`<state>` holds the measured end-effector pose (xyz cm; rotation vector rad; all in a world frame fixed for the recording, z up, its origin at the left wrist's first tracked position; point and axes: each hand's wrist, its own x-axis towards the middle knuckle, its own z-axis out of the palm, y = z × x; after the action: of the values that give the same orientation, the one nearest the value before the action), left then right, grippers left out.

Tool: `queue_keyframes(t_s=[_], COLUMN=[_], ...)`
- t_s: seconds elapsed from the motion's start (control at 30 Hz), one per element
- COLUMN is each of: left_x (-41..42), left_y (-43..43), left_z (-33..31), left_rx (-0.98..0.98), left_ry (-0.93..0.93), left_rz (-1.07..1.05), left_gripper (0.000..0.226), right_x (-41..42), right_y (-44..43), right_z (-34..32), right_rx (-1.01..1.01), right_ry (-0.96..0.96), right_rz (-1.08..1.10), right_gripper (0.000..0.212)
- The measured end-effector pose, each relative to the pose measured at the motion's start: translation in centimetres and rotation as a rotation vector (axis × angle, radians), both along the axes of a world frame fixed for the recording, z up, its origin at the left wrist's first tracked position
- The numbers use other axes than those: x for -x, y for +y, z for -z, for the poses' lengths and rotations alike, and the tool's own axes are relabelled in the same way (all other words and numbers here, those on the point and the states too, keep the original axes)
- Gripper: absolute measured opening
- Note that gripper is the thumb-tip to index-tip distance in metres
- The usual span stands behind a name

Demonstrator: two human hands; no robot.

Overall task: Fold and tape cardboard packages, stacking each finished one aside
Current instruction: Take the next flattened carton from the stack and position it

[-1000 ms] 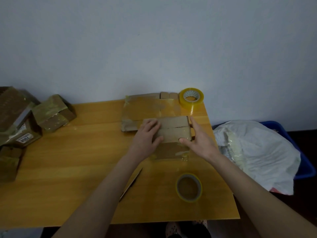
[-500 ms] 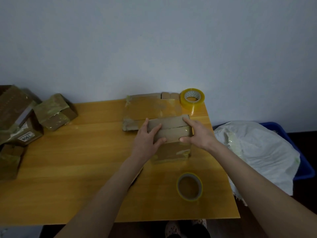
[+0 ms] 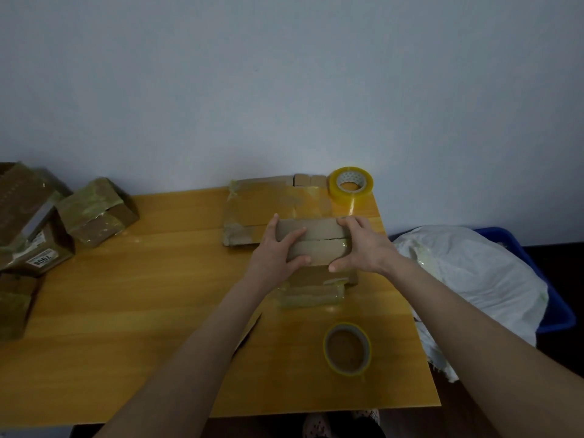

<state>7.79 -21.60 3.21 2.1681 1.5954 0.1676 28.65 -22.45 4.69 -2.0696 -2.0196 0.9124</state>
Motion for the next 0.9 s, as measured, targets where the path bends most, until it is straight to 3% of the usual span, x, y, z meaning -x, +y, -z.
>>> queue_keyframes(t_s=[0.13, 0.3, 0.6, 0.67, 0.73, 0.77, 0.8, 0.9], left_x=[-0.1, 0.0, 0.0, 0.7, 1.9, 2.8, 3.8, 6.2], left_y=[0.9, 0.8, 0.6, -0.1, -2.3, -3.8, -5.2, -9.0], left_z=[-0.4, -0.1, 0.1, 0.4, 1.9, 3.3, 4.8, 9.6], left_rx=[0.01, -0.069, -0.022, -0.08, -0.137, -0.145, -0.124, 0.12], left_ry=[0.048, -0.042, -0.222, -0.371, -0.544, -0.5, -0.329, 0.212], left_rz=[0.006, -0.042, -0.183, -0.291, -0.544, -0.638, -0.641, -0.362], left_gripper=[0.06, 0.047, 0.067, 0.061, 0.042, 0.033, 0.028, 0.02], right_x=[0.5, 0.8, 2.8, 3.7, 4.2, 4.2, 4.2, 4.0], right_y=[0.6, 0.5, 1.1, 1.1, 1.3, 1.4, 1.5, 1.7], right_z=[-0.1, -0.1, -0.6, -0.2, -0.1, -0.1, -0.1, 0.0], right_rx=[-0.01, 0.01, -0.037, -0.056, -0.044, -0.039, -0.033, -0.018], right_ry=[-0.109, -0.236, -0.284, -0.212, -0.157, -0.146, -0.141, -0.138], right_rz=[-0.051, -0.183, -0.185, -0.167, -0.142, -0.134, -0.133, -0.138], right_gripper=[0.115, 0.105, 0.097, 0.092, 0.087, 0.087, 0.086, 0.086])
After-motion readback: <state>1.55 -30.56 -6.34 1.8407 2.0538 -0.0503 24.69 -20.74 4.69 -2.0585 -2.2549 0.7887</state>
